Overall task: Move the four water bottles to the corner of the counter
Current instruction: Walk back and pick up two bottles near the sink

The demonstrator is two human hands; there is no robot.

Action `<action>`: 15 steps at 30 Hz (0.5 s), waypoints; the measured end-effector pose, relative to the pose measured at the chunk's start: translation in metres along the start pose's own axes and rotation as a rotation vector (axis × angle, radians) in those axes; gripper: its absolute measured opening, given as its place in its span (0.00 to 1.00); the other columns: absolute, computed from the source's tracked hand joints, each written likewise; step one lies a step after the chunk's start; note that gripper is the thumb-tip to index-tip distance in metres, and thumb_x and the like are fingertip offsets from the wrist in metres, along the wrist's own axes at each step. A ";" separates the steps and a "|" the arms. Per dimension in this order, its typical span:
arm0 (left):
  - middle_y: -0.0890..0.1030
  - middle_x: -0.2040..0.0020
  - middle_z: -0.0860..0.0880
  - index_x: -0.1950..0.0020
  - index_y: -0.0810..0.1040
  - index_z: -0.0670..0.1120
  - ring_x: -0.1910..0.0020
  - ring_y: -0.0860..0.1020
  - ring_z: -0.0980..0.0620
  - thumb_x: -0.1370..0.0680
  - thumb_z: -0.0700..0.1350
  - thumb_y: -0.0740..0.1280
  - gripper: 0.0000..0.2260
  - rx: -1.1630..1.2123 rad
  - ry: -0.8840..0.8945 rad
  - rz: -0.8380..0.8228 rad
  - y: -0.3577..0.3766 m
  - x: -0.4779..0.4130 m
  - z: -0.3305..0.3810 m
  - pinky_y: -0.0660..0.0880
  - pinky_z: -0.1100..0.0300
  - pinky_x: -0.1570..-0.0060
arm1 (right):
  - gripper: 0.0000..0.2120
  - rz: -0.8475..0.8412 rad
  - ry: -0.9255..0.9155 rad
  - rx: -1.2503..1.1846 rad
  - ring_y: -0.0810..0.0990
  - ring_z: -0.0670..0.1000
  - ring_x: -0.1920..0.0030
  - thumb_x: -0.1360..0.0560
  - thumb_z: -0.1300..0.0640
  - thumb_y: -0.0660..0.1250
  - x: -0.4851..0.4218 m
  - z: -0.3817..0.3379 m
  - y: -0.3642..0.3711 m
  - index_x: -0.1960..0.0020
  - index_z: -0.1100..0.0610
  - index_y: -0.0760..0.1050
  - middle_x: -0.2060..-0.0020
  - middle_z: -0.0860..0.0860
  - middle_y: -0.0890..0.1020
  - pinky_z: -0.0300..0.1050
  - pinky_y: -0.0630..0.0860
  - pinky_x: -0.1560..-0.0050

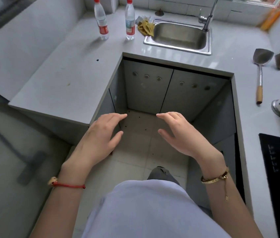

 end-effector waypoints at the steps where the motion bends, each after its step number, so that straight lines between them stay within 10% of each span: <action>1: 0.75 0.38 0.53 0.30 0.68 0.51 0.36 0.70 0.54 0.23 0.44 0.65 0.21 -0.001 -0.001 -0.004 0.000 -0.011 -0.003 0.67 0.58 0.36 | 0.23 -0.003 0.001 -0.004 0.60 0.47 0.28 0.21 0.51 0.60 -0.010 0.004 -0.001 0.28 0.52 0.62 0.32 0.47 0.70 0.44 0.64 0.33; 15: 0.72 0.31 0.55 0.28 0.65 0.53 0.32 0.67 0.56 0.22 0.46 0.63 0.22 -0.003 -0.096 0.026 -0.007 -0.206 -0.039 0.65 0.57 0.32 | 0.23 -0.046 -0.076 0.022 0.60 0.47 0.28 0.21 0.50 0.60 -0.207 0.095 -0.052 0.28 0.51 0.61 0.31 0.47 0.69 0.39 0.60 0.34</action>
Point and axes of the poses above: each hand's wrist, its own x-axis away from the middle knuckle, its own y-axis out of the palm, z = x × y, the point moved 2 cm from there along -x, towards the middle knuckle
